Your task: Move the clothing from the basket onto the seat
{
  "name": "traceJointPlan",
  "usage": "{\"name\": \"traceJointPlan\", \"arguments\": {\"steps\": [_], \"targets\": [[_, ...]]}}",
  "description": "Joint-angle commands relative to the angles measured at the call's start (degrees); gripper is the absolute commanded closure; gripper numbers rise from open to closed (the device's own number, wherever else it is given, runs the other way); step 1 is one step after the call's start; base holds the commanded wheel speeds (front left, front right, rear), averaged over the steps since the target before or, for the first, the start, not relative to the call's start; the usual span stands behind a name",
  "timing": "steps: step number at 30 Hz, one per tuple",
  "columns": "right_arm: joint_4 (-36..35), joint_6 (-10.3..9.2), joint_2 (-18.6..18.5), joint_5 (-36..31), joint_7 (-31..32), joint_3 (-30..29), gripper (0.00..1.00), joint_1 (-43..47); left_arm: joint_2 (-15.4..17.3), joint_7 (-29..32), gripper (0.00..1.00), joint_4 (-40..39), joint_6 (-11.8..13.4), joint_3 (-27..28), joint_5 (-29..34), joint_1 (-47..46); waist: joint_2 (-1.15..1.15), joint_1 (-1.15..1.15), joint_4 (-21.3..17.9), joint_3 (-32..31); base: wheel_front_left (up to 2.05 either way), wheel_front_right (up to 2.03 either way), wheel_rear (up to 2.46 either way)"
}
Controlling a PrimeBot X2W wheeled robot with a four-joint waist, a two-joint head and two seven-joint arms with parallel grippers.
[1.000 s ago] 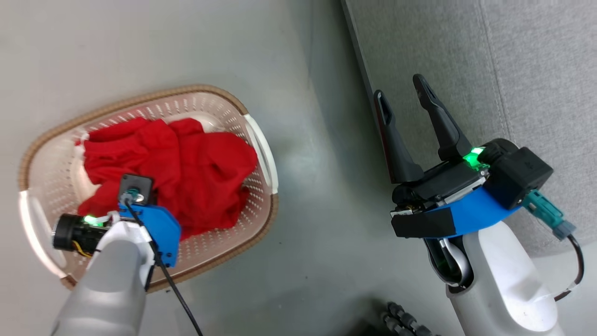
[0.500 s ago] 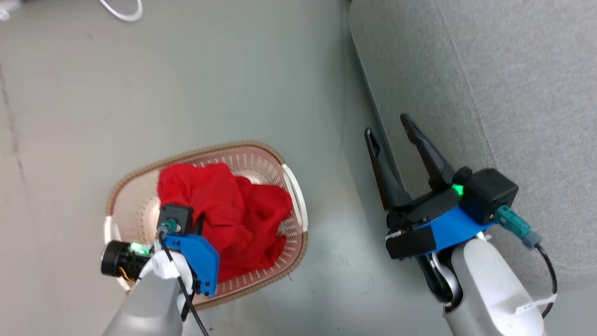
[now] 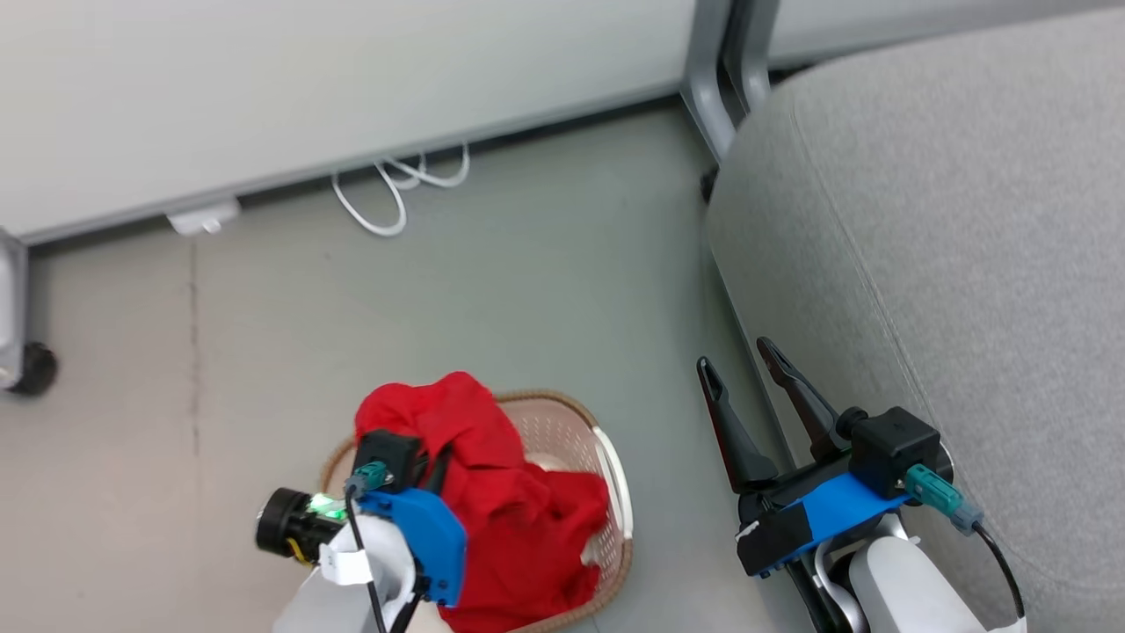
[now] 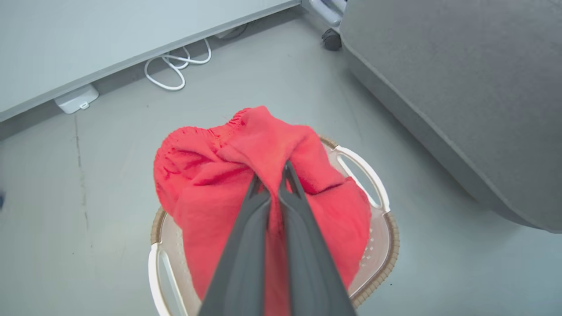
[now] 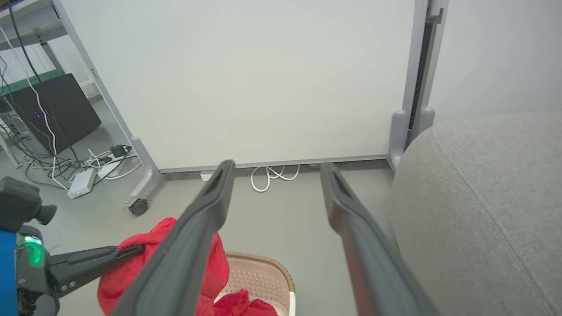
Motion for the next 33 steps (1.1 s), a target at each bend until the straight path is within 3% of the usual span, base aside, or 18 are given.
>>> {"name": "traceJointPlan", "arguments": {"steps": [1,11,33], "targets": [[0.1,0.03,-0.2,0.0,-0.1,0.1,0.00,0.6,-0.1,0.3,1.00,-2.5,-0.4,-2.2,-2.0,0.9,0.00,0.02,2.7,-5.0,0.00,0.00,0.00],[0.4,0.03,-0.2,0.3,1.9,-0.3,0.00,3.9,-0.1,1.5,1.00,-13.1,-0.3,-14.0,-11.4,-0.2,0.00,0.02,5.4,-11.6,0.00,0.00,0.00],[-1.6,0.03,-0.2,-0.4,4.3,-2.1,0.00,7.4,-0.1,-0.2,1.00,-21.9,2.4,-26.4,-20.9,-11.9,0.00,0.02,7.1,-15.0,0.00,0.00,0.00]]}}
